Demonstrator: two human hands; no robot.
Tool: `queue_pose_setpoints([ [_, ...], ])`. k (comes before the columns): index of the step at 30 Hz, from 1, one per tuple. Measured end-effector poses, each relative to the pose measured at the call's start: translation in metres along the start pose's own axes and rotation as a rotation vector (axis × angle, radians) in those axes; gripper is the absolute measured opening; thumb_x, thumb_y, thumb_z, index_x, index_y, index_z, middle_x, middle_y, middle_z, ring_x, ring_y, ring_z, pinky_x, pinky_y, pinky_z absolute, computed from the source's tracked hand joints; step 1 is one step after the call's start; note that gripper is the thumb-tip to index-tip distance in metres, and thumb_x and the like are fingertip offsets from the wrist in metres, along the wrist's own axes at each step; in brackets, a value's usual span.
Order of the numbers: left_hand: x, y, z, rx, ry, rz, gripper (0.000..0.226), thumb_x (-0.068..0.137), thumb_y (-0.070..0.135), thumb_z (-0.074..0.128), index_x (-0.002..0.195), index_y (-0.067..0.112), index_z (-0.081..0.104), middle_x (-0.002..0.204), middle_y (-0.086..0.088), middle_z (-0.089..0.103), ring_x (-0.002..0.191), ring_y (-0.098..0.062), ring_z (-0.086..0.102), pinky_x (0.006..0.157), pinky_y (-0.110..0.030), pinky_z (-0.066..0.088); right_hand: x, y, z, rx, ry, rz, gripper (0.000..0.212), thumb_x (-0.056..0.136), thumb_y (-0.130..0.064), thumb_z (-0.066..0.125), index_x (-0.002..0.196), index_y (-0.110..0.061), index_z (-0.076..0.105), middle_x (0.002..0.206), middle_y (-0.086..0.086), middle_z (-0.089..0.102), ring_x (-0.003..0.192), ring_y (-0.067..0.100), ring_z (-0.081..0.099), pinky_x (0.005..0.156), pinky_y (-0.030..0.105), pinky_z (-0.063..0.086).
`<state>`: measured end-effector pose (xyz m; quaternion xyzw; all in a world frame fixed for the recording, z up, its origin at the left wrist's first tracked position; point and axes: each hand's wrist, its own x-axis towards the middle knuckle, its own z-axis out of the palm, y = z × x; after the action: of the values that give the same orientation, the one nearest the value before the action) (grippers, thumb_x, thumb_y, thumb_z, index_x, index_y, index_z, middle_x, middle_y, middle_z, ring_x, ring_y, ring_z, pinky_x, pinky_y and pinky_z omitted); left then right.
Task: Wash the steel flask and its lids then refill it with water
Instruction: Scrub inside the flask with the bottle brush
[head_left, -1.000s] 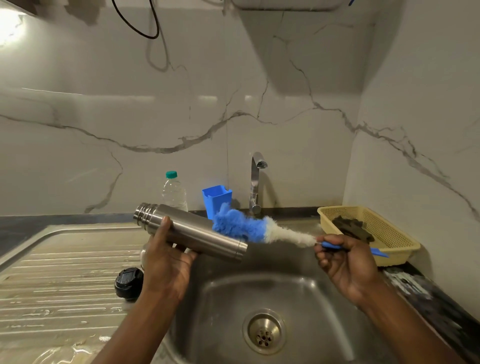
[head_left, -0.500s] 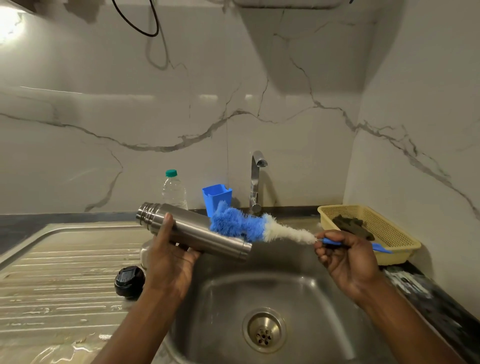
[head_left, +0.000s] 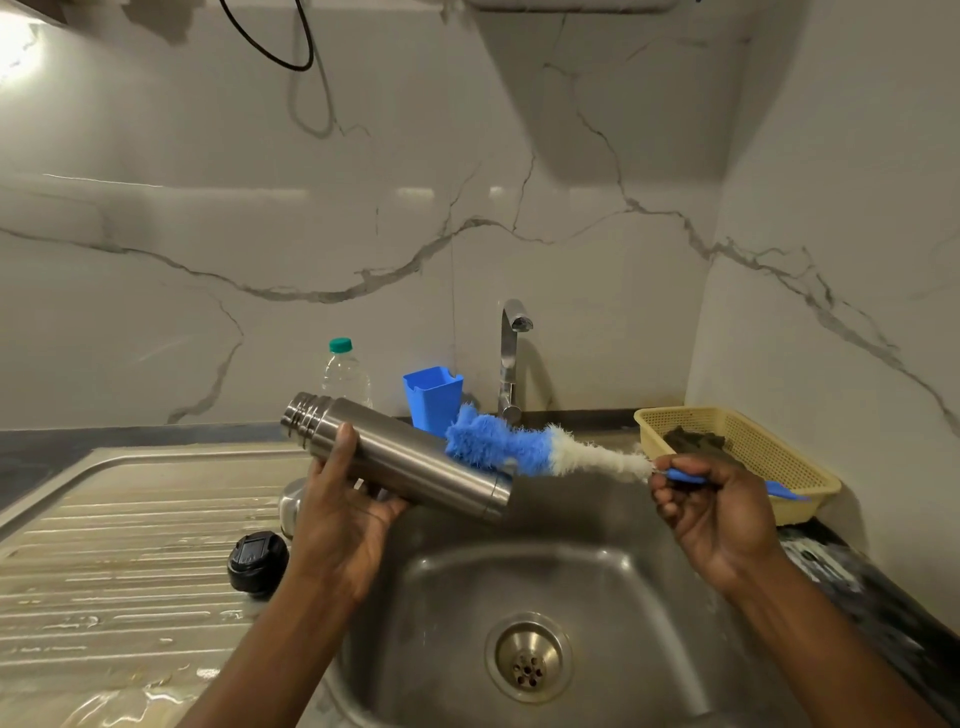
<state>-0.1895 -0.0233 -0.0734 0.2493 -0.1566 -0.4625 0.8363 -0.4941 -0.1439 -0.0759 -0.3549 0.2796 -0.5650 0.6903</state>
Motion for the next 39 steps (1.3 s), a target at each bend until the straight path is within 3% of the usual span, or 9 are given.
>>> queue_pose_setpoints([
  [5, -0.004, -0.011, 0.004, 0.071, -0.028, -0.017, 0.049, 0.101, 0.023, 0.060, 0.148, 0.014, 0.051, 0.128, -0.014, 0.065, 0.120, -0.032, 0.067, 0.074, -0.049, 0.066, -0.004, 0.018, 0.012, 0.007, -0.091, 0.102, 0.025, 0.096, -0.004, 0.048, 0.086, 0.005, 0.069, 0.069, 0.017, 0.067, 0.055, 0.019, 0.065, 0.048, 0.023, 0.056],
  [8, -0.004, -0.011, 0.004, 0.065, -0.018, -0.022, 0.046, 0.102, 0.023, 0.060, 0.145, 0.012, 0.053, 0.130, -0.015, 0.062, 0.128, -0.034, 0.063, 0.078, -0.050, 0.066, -0.005, 0.013, 0.013, 0.005, -0.076, 0.090, 0.023, 0.095, -0.004, 0.048, 0.086, 0.005, 0.067, 0.068, 0.016, 0.066, 0.054, 0.019, 0.064, 0.047, 0.023, 0.055],
  [11, -0.002, -0.008, 0.003, 0.044, -0.019, -0.033, 0.043, 0.102, 0.025, 0.060, 0.142, 0.012, 0.054, 0.129, -0.015, 0.065, 0.123, -0.032, 0.066, 0.075, -0.046, 0.066, -0.003, 0.006, 0.006, 0.011, -0.020, 0.053, 0.023, 0.095, -0.004, 0.047, 0.084, 0.004, 0.066, 0.068, 0.016, 0.064, 0.051, 0.018, 0.062, 0.045, 0.022, 0.053],
  [17, -0.004, -0.017, 0.003, 0.114, -0.023, -0.067, 0.045, 0.100, 0.028, 0.063, 0.141, 0.012, 0.054, 0.133, -0.017, 0.064, 0.126, -0.036, 0.065, 0.090, -0.055, 0.063, -0.012, 0.021, 0.026, 0.001, -0.137, 0.106, 0.020, 0.086, -0.007, 0.058, 0.088, 0.005, 0.073, 0.073, 0.019, 0.071, 0.057, 0.021, 0.069, 0.052, 0.024, 0.059],
  [22, 0.000, -0.013, 0.001, 0.137, -0.039, -0.029, 0.040, 0.102, 0.027, 0.060, 0.139, 0.012, 0.057, 0.122, -0.013, 0.068, 0.125, -0.032, 0.065, 0.096, -0.054, 0.061, -0.009, 0.012, 0.015, 0.018, -0.083, 0.038, 0.023, 0.097, -0.004, 0.050, 0.086, 0.003, 0.069, 0.074, 0.018, 0.067, 0.057, 0.020, 0.066, 0.050, 0.023, 0.058],
  [27, -0.008, -0.023, 0.004, 0.304, -0.101, -0.053, 0.046, 0.090, 0.026, 0.068, 0.133, 0.013, 0.059, 0.117, -0.015, 0.072, 0.111, -0.031, 0.072, 0.085, -0.048, 0.062, -0.013, 0.026, 0.028, 0.039, -0.169, 0.068, 0.024, 0.099, -0.005, 0.051, 0.096, 0.006, 0.072, 0.081, 0.021, 0.074, 0.065, 0.022, 0.073, 0.057, 0.026, 0.062],
  [32, -0.004, -0.018, 0.002, 0.337, -0.117, -0.039, 0.048, 0.089, 0.025, 0.068, 0.134, 0.010, 0.058, 0.116, -0.016, 0.071, 0.113, -0.034, 0.069, 0.092, -0.051, 0.059, -0.014, 0.016, 0.023, 0.056, -0.120, 0.038, 0.030, 0.097, -0.004, 0.051, 0.082, 0.002, 0.077, 0.077, 0.019, 0.071, 0.059, 0.020, 0.070, 0.054, 0.024, 0.060],
  [39, -0.010, -0.026, -0.001, 0.422, -0.215, -0.098, 0.045, 0.091, 0.019, 0.068, 0.135, 0.012, 0.060, 0.122, -0.019, 0.069, 0.107, -0.033, 0.073, 0.081, -0.044, 0.063, -0.017, 0.021, 0.034, 0.087, -0.176, 0.040, 0.021, 0.089, -0.007, 0.058, 0.087, 0.003, 0.077, 0.081, 0.021, 0.074, 0.065, 0.021, 0.073, 0.058, 0.025, 0.062],
])
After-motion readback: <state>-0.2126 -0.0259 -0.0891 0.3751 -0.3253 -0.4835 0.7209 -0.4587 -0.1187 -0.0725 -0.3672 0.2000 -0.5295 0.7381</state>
